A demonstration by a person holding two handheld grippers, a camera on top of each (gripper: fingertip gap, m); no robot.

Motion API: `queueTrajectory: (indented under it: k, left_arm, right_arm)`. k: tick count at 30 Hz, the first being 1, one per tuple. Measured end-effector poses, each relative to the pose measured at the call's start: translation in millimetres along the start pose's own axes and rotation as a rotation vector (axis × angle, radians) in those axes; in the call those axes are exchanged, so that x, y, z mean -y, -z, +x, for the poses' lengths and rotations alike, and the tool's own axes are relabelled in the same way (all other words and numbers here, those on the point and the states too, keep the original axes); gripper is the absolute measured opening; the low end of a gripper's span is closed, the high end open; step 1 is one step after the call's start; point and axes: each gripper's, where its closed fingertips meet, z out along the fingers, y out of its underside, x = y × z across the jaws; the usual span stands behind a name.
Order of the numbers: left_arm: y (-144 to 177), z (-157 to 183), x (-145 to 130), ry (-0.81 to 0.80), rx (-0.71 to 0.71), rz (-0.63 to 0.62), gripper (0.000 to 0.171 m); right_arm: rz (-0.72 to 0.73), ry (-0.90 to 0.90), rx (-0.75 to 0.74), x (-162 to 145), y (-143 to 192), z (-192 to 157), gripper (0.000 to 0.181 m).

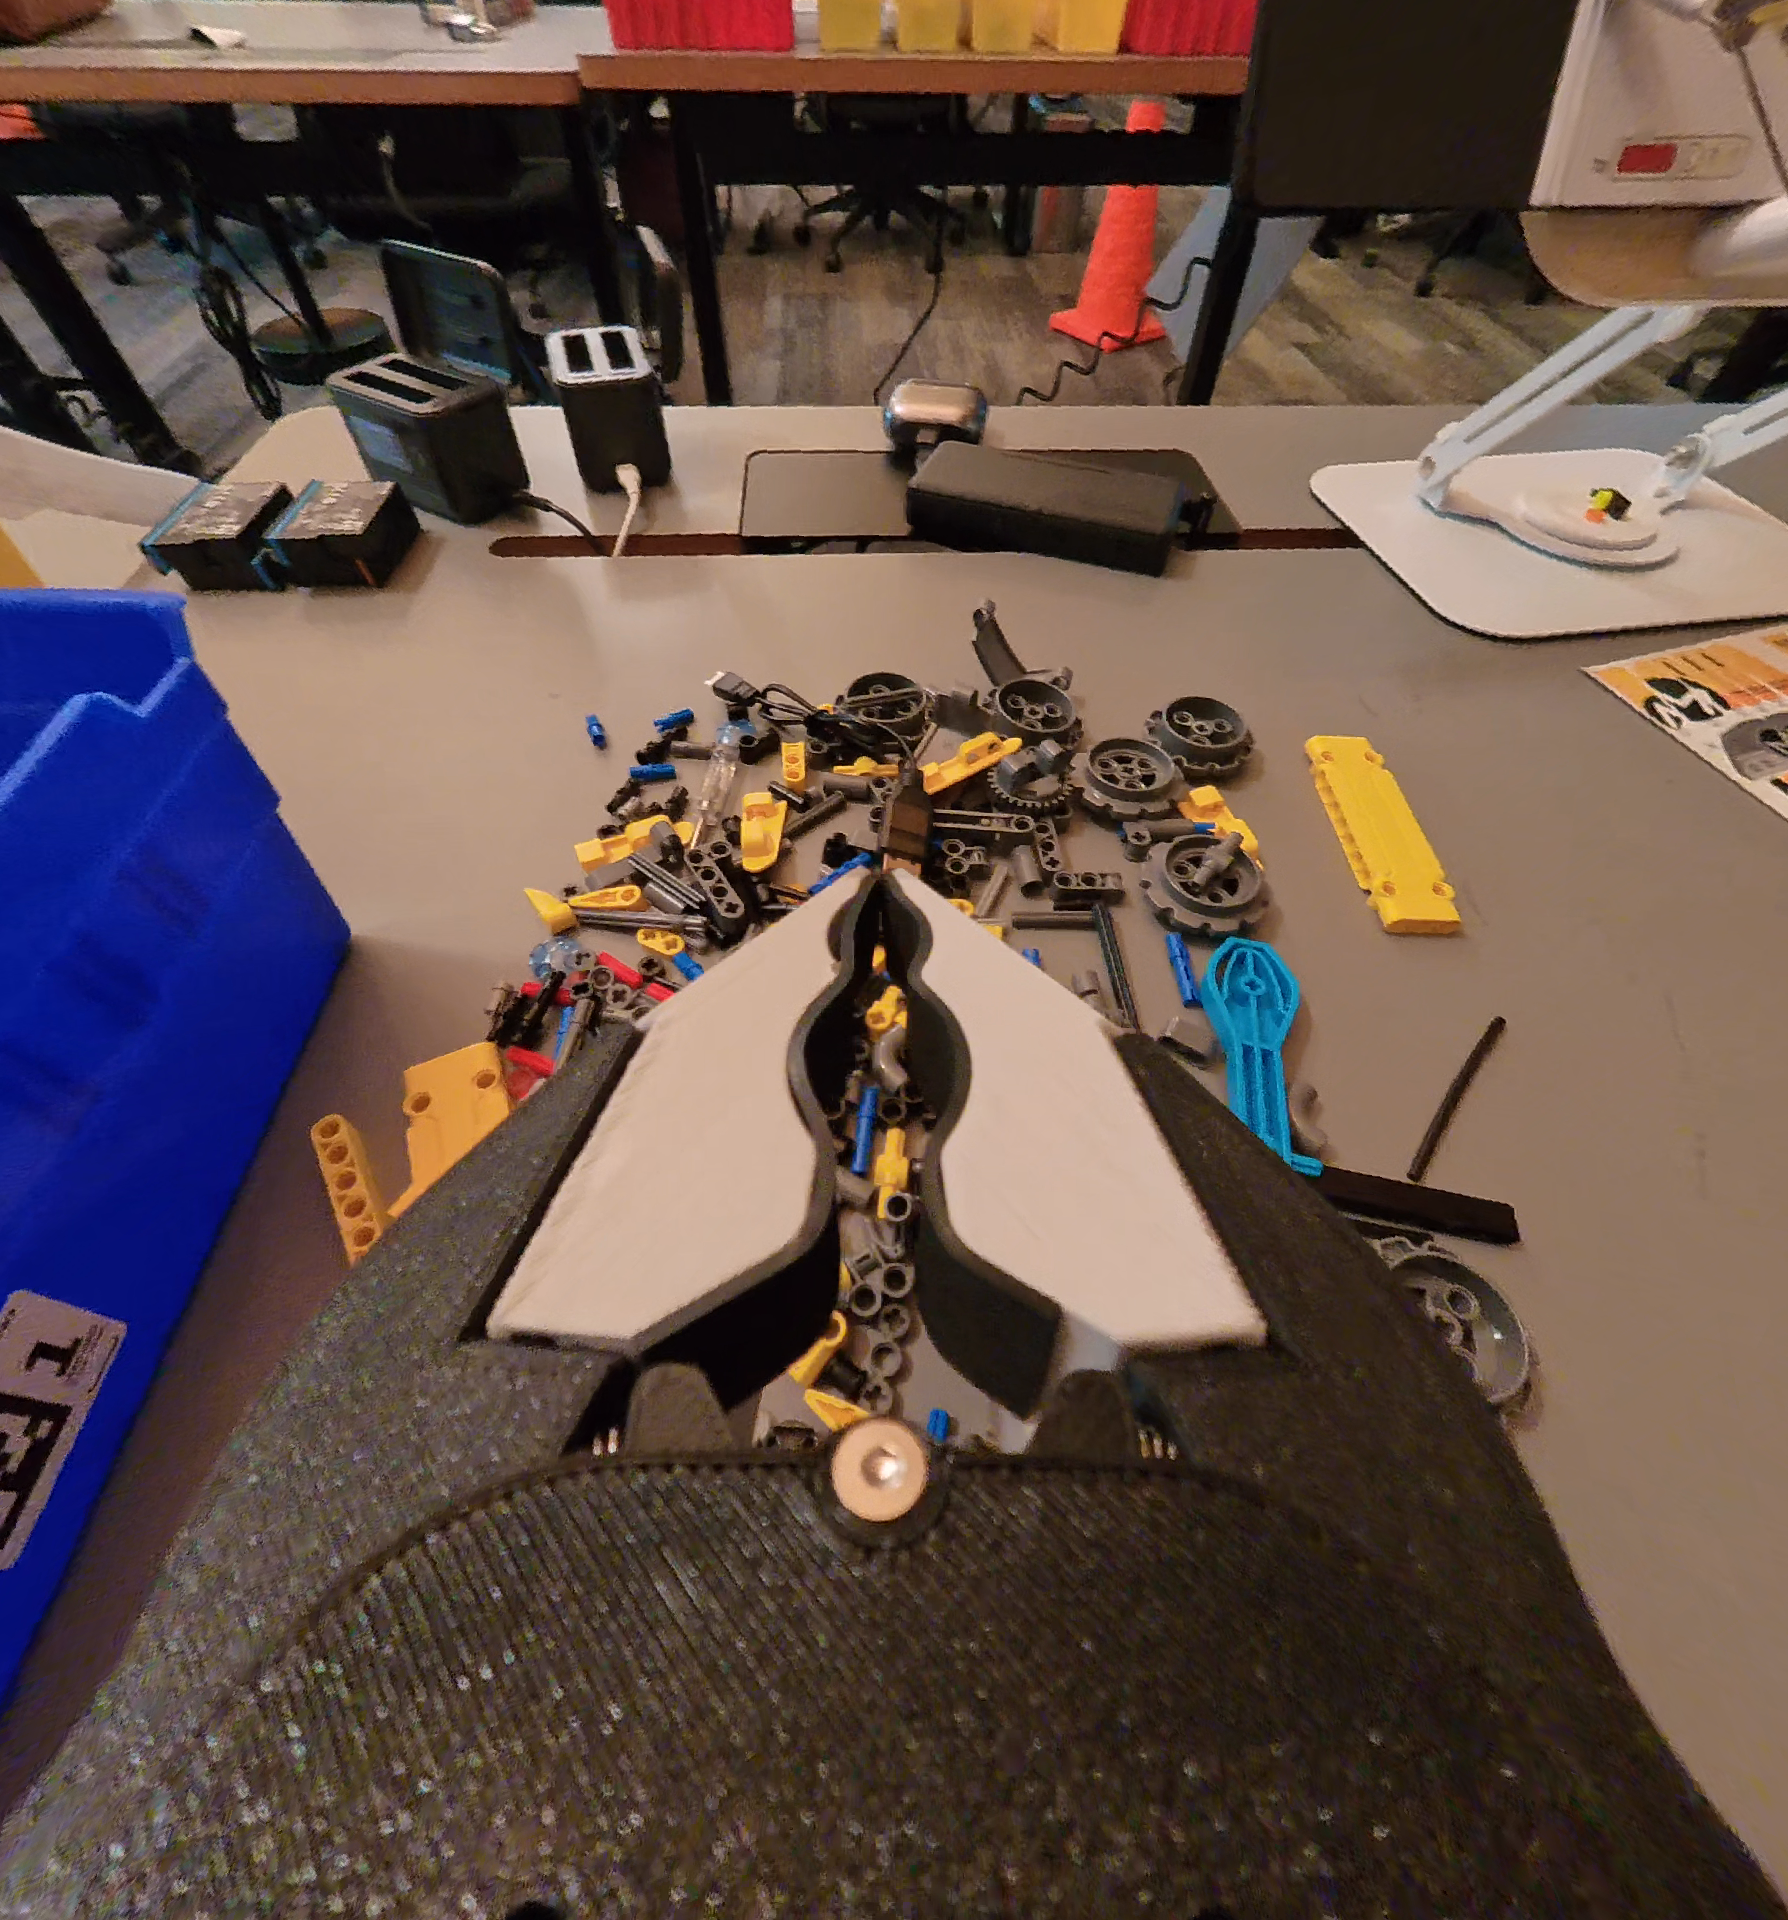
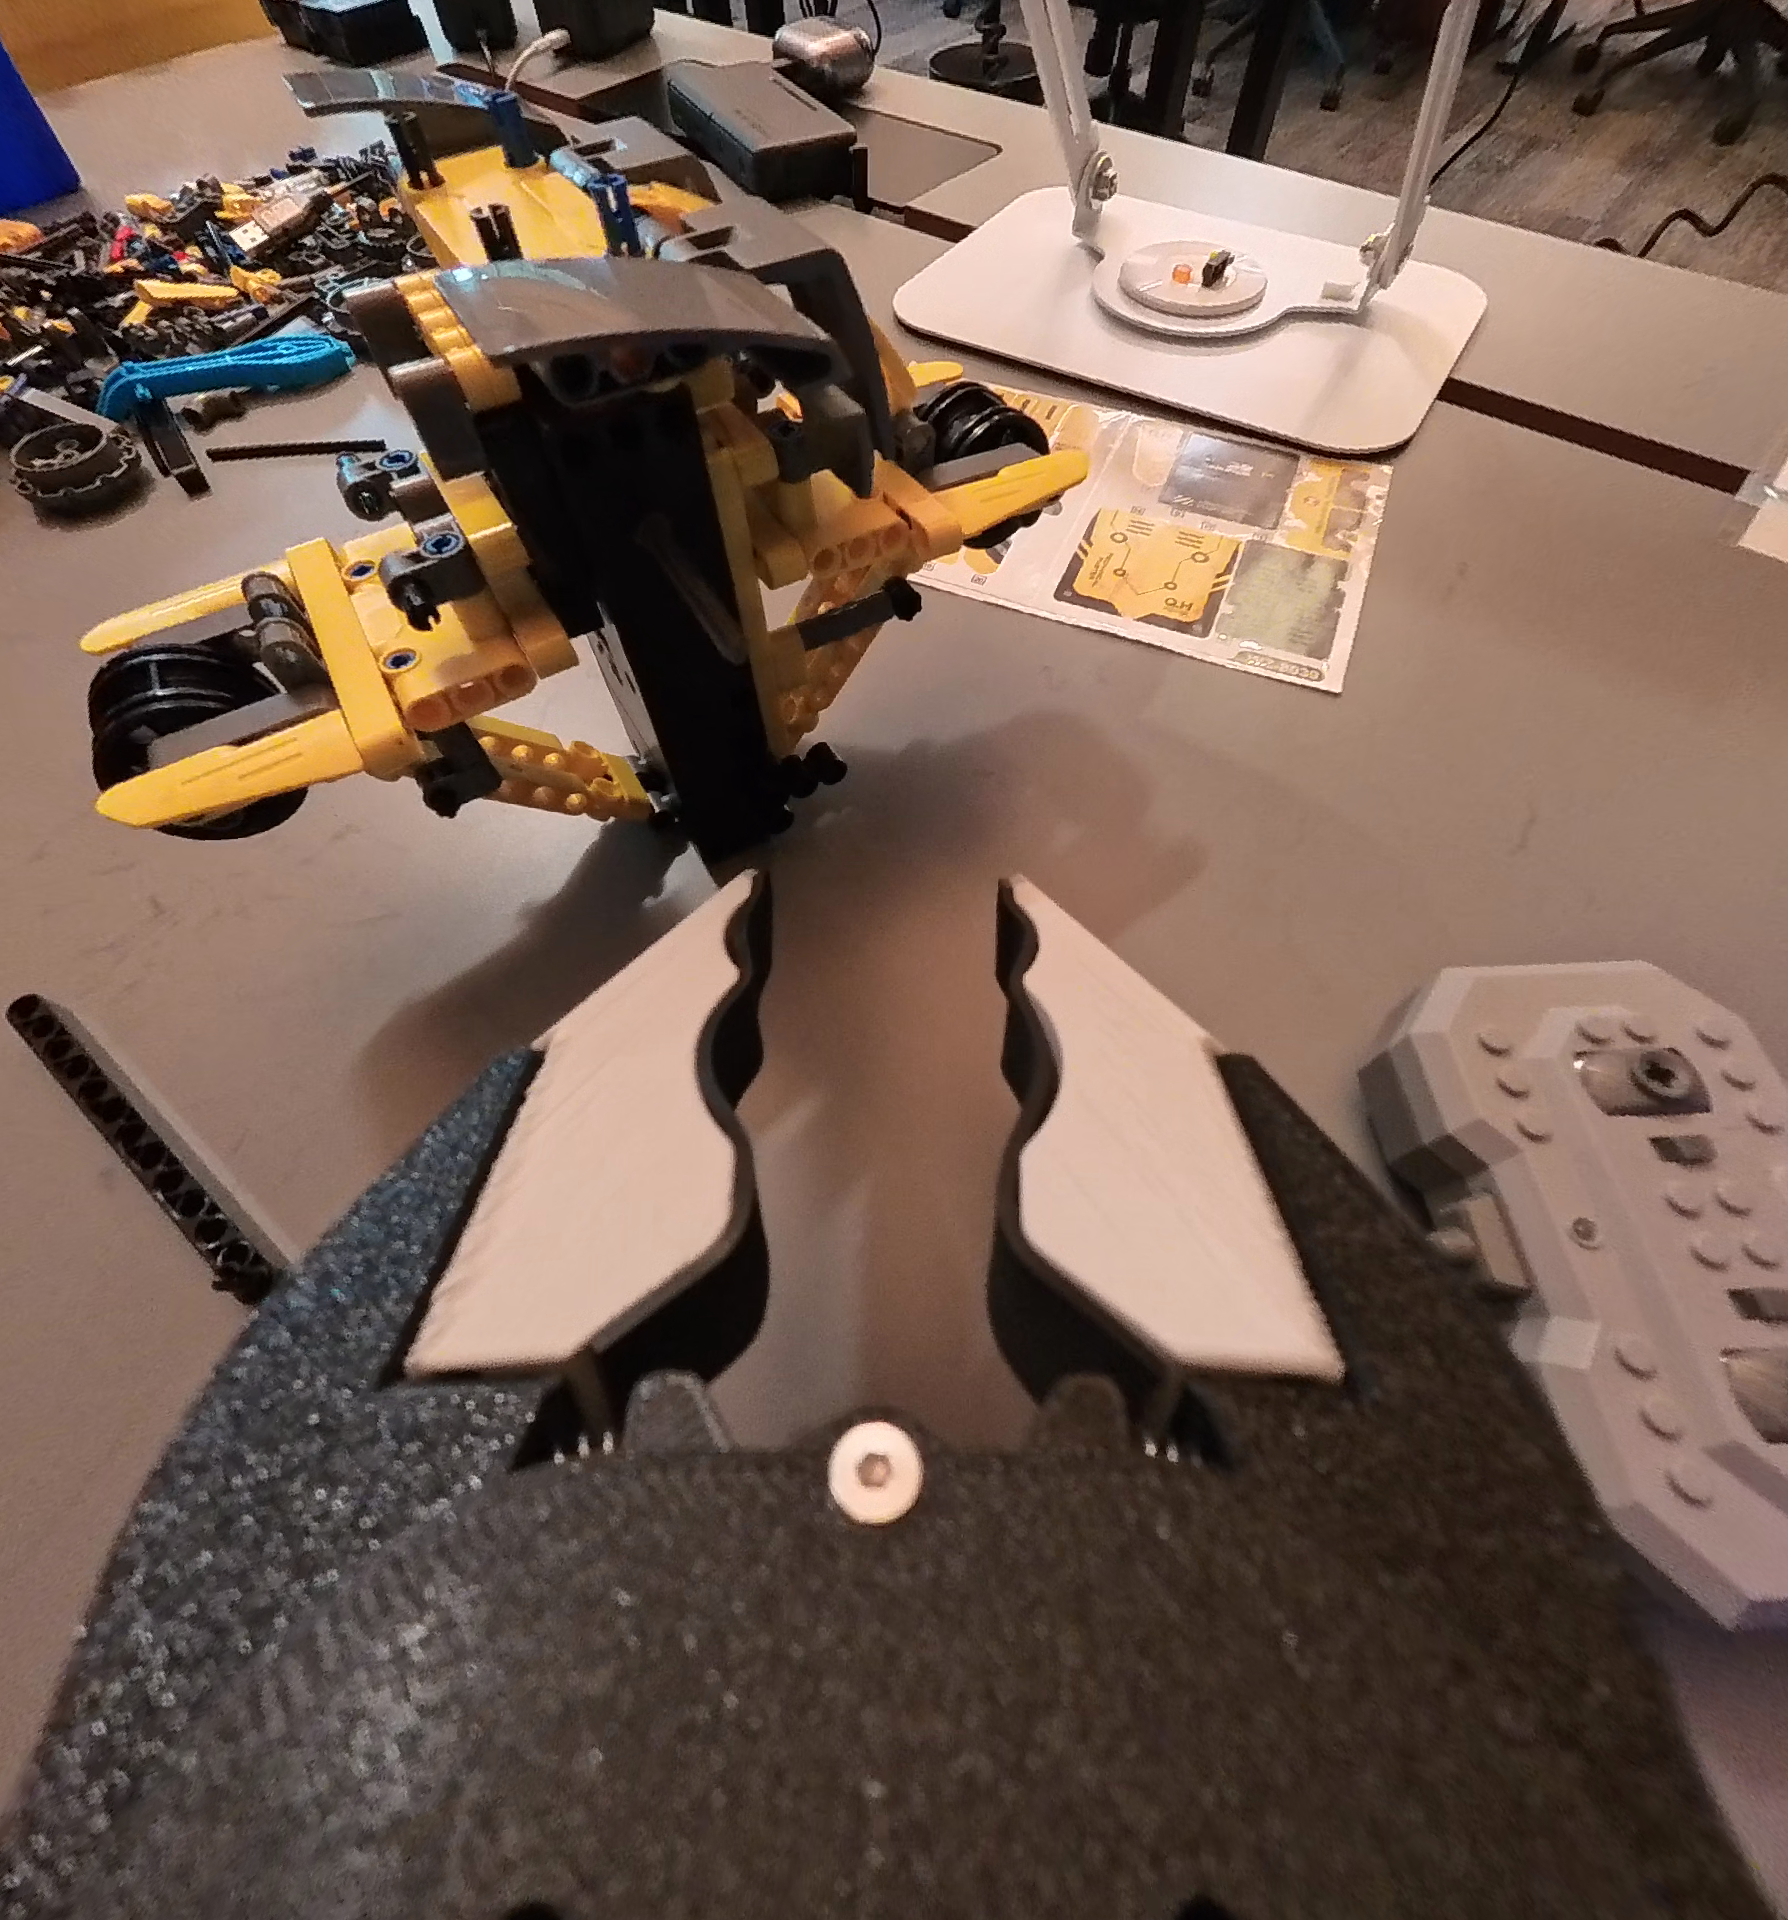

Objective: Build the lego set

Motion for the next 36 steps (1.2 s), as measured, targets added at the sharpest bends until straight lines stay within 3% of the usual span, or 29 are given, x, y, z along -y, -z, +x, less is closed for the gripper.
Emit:
queueTrajectory:
  k: [8,19,36]
  left_arm:
    - [0,-3,0,0.019,-0.001,0.003,0.000]
    - [10,-30,15,0.045,0.161,0.104,0.000]
    - [12,-38,17,0.055,0.203,0.118,0.000]
  right_arm:
    - [-0.006,0.000,0.000,-1,-1,0,0.043]
    - [-0.012,0.004,-0.001,-1,-1,0,0.043]
    - [-0.022,0.007,-0.001,-3,-3,0,0.044]
